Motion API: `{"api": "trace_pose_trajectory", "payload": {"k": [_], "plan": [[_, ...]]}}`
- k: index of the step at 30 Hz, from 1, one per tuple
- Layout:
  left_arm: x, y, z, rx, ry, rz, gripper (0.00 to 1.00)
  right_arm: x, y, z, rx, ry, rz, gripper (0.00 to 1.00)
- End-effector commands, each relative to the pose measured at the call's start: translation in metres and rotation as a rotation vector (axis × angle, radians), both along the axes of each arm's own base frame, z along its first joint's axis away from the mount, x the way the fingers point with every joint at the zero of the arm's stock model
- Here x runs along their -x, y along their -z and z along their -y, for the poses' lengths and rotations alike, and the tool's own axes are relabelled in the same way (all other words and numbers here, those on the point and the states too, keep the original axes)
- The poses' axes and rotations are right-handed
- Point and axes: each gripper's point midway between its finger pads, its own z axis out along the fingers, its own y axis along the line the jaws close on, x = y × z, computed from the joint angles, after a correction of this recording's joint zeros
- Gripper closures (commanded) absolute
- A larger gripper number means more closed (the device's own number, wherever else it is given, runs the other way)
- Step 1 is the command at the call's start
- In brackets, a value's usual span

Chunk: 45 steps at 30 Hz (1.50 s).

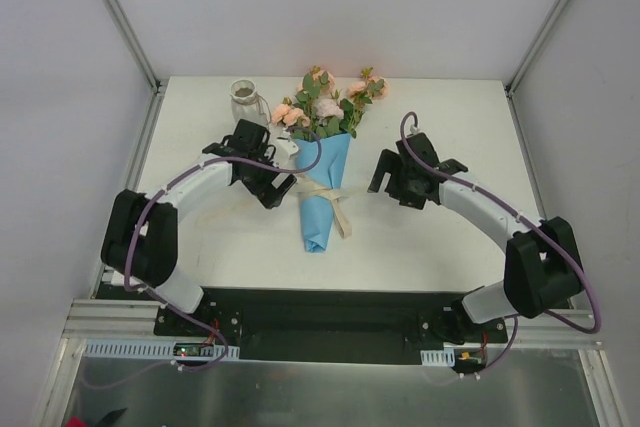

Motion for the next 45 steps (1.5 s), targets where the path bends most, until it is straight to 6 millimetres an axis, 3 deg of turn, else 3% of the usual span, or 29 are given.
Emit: {"api": "trace_pose_trajectory", "payload": {"k": [1, 8, 18, 21, 23, 25, 26, 27, 32, 36, 41, 45], "plan": [[-0.028, -0.007, 0.021, 0.015, 0.054, 0.069, 0.01, -0.001, -0.019, -0.003, -0.047, 0.017, 0.07, 0.04], [-0.03, 0.015, 0.044, 0.057, 0.139, 0.018, 0.05, -0.004, -0.024, -0.004, -0.056, 0.017, 0.09, 0.07], [-0.04, 0.031, 0.054, 0.072, 0.191, 0.015, 0.26, -0.006, -0.027, -0.01, -0.097, 0.023, 0.107, 0.12], [-0.044, 0.033, 0.055, 0.068, 0.197, 0.018, 0.42, -0.01, -0.025, -0.014, -0.118, 0.037, 0.101, 0.13], [-0.043, 0.035, 0.055, 0.068, 0.194, 0.014, 0.57, -0.009, -0.023, -0.023, -0.157, 0.02, 0.086, 0.14], [-0.044, 0.032, 0.053, 0.064, 0.187, 0.03, 0.75, -0.012, -0.023, -0.032, -0.187, 0.005, 0.093, 0.15], [-0.043, 0.033, 0.052, 0.062, 0.184, 0.032, 0.93, -0.011, -0.023, -0.039, -0.19, -0.013, 0.097, 0.15], [-0.043, 0.031, 0.051, 0.06, 0.176, 0.035, 0.99, -0.011, -0.015, -0.043, -0.182, -0.023, 0.08, 0.16], [-0.045, 0.018, 0.047, 0.055, 0.154, 0.072, 1.0, -0.006, -0.003, -0.068, -0.245, -0.043, 0.021, 0.2], [-0.043, 0.009, 0.047, 0.067, 0.142, 0.09, 1.0, -0.009, 0.0, -0.09, -0.394, -0.01, -0.003, 0.2], [-0.035, 0.005, 0.043, 0.069, 0.144, 0.094, 1.0, -0.018, 0.002, -0.099, -0.5, 0.09, -0.009, 0.2], [-0.03, 0.006, 0.039, 0.064, 0.145, 0.095, 1.0, -0.023, 0.016, -0.108, -0.563, 0.166, -0.068, 0.22]]}}
